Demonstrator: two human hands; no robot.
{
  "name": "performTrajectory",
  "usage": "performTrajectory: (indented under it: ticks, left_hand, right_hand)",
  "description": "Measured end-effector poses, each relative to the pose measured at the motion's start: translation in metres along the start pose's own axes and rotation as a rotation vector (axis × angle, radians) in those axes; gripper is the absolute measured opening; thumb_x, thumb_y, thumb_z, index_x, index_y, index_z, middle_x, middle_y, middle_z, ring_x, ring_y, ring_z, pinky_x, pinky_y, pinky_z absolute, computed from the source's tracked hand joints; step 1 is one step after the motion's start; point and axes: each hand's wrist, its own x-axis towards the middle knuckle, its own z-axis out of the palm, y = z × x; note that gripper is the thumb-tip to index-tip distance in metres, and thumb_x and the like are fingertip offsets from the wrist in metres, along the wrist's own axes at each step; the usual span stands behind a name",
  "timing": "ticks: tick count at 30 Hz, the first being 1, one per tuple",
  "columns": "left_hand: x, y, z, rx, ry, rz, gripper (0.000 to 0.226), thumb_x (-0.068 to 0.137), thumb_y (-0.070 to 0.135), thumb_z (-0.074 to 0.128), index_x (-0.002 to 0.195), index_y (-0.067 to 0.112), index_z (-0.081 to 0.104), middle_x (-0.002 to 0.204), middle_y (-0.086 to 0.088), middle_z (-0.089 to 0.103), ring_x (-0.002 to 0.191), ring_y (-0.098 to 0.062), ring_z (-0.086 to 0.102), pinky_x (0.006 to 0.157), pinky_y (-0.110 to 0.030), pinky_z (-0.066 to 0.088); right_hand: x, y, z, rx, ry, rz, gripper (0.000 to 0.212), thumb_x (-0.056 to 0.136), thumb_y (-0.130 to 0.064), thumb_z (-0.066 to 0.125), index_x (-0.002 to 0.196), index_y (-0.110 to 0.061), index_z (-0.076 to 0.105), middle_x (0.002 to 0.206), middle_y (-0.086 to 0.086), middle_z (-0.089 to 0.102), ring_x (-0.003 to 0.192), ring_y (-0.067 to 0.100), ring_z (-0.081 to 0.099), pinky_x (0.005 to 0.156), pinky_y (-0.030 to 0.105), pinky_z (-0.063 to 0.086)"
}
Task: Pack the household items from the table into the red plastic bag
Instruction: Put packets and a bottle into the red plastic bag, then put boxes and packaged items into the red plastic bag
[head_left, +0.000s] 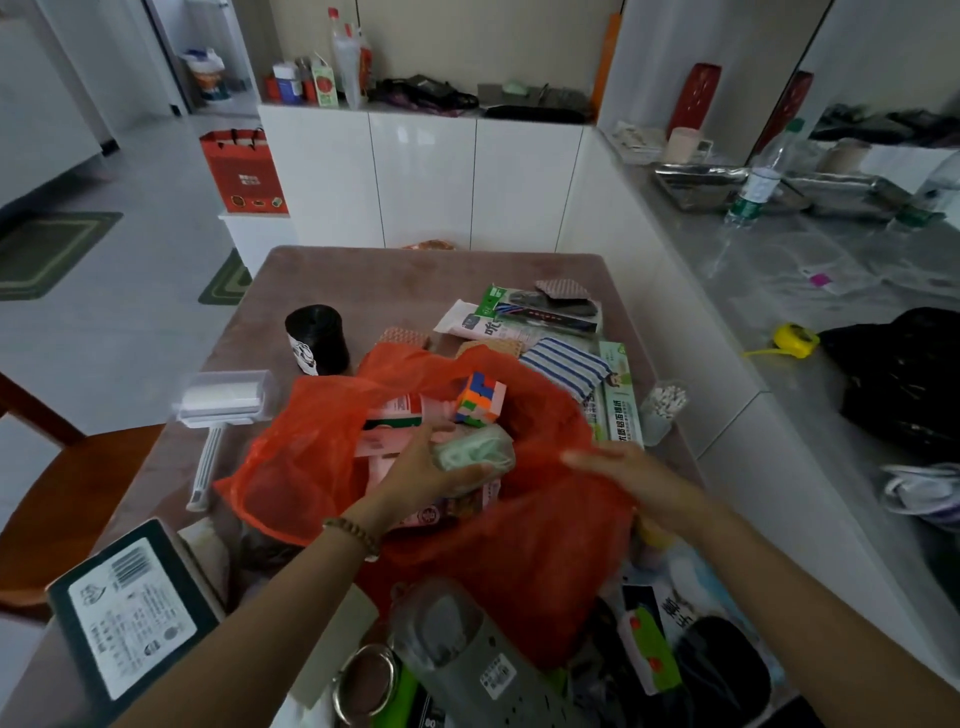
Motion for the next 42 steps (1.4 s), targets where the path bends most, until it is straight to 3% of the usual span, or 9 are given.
performTrajectory:
  ticks: [4, 9, 15, 19, 22, 25, 29, 32, 42]
  left_hand:
    - [0.004, -0.004, 0.017, 0.251, -0.002, 0.056, 0.070, 0.061, 0.058, 0.076, 0.118, 0.020, 0.060, 0.108, 0.001, 0.068, 0.096, -0.014, 0.065, 0.089, -0.031, 0.054]
    - [0.011, -0.011, 0.047, 0.484, -0.120, 0.156, 0.048, 0.083, 0.035, 0.069, 0.124, 0.011, 0.059, 0.117, -0.008, 0.064, 0.107, -0.021, 0.061, 0.095, -0.035, 0.050]
    - [0.016, 0.032, 0.049, 0.136, 0.092, 0.262, 0.049, 0.097, 0.040, 0.044, 0.142, 0.022, 0.038, 0.127, 0.004, 0.051, 0.110, -0.008, 0.052, 0.090, -0.022, 0.043]
    - [0.023, 0.058, 0.069, 0.581, -0.045, 0.644, 0.051, 0.098, 0.050, 0.026, 0.148, 0.037, 0.021, 0.158, 0.009, 0.017, 0.145, -0.007, 0.007, 0.117, -0.029, 0.005]
    - [0.032, 0.063, 0.103, 0.786, -0.209, 0.712, 0.054, 0.096, 0.052, 0.019, 0.146, 0.034, 0.028, 0.158, 0.007, 0.021, 0.148, -0.013, 0.000, 0.119, -0.032, -0.005]
    - [0.039, 0.054, 0.128, 0.884, -0.305, 0.675, 0.050, 0.099, 0.048, 0.023, 0.144, 0.032, 0.036, 0.154, 0.002, 0.034, 0.148, -0.017, 0.006, 0.119, -0.034, -0.004]
    - [0.048, 0.037, 0.141, 1.016, -0.378, 0.595, 0.057, 0.097, 0.056, 0.020, 0.131, 0.025, 0.055, 0.139, 0.000, 0.053, 0.141, -0.022, 0.027, 0.121, -0.038, 0.007]
    - [0.052, 0.026, 0.147, 0.981, -0.373, 0.617, 0.071, 0.088, 0.067, 0.015, 0.120, 0.023, 0.062, 0.125, 0.001, 0.061, 0.126, -0.020, 0.044, 0.115, -0.036, 0.023]
    - [0.056, 0.059, 0.185, 0.342, -0.427, 0.629, 0.066, 0.081, 0.031, 0.072, 0.138, 0.023, 0.041, 0.118, 0.005, 0.062, 0.106, -0.002, 0.057, 0.093, -0.018, 0.043]
  right_hand:
    - [-0.012, -0.017, -0.024, 0.412, -0.101, -0.150, 0.037, 0.067, -0.055, 0.070, 0.066, -0.018, 0.064, 0.062, 0.002, 0.062, 0.063, 0.015, 0.061, 0.067, 0.024, 0.053]
    - [-0.008, -0.002, -0.012, 0.054, -0.043, 0.074, 0.045, 0.087, -0.056, 0.045, 0.071, -0.015, 0.055, 0.045, -0.001, 0.041, 0.045, 0.014, 0.040, 0.057, 0.024, 0.039]
    - [-0.009, 0.024, -0.014, -0.032, 0.043, 0.245, 0.013, 0.098, -0.018, 0.048, 0.087, -0.017, 0.055, 0.070, 0.003, 0.060, 0.050, 0.006, 0.057, 0.047, 0.017, 0.047]
    - [-0.011, 0.022, -0.037, 0.109, 0.159, 0.090, 0.024, 0.086, -0.031, 0.066, 0.108, -0.020, 0.064, 0.103, 0.005, 0.071, 0.093, 0.016, 0.069, 0.084, 0.027, 0.054]
    - [-0.021, 0.045, -0.060, 0.142, 0.258, 0.050, 0.038, 0.080, -0.048, 0.068, 0.111, -0.025, 0.066, 0.115, 0.003, 0.069, 0.112, 0.022, 0.063, 0.100, 0.040, 0.048]
    - [-0.030, 0.081, -0.059, 0.037, 0.270, 0.067, 0.018, 0.088, -0.023, 0.066, 0.105, -0.026, 0.066, 0.110, -0.004, 0.068, 0.109, 0.017, 0.061, 0.086, 0.017, 0.051]
    - [-0.042, 0.102, -0.048, -0.168, 0.261, 0.020, 0.039, 0.078, -0.017, 0.076, 0.104, -0.041, 0.059, 0.111, -0.017, 0.057, 0.104, 0.005, 0.055, 0.078, 0.003, 0.041]
    - [-0.045, 0.116, -0.049, -0.155, 0.316, -0.032, 0.049, 0.071, -0.019, 0.081, 0.092, -0.056, 0.058, 0.113, -0.010, 0.058, 0.107, 0.011, 0.057, 0.084, 0.017, 0.048]
    - [-0.040, 0.063, -0.078, 0.218, 0.468, -0.217, 0.042, 0.077, -0.005, 0.073, 0.115, -0.017, 0.059, 0.112, 0.006, 0.063, 0.095, 0.014, 0.067, 0.076, 0.024, 0.056]
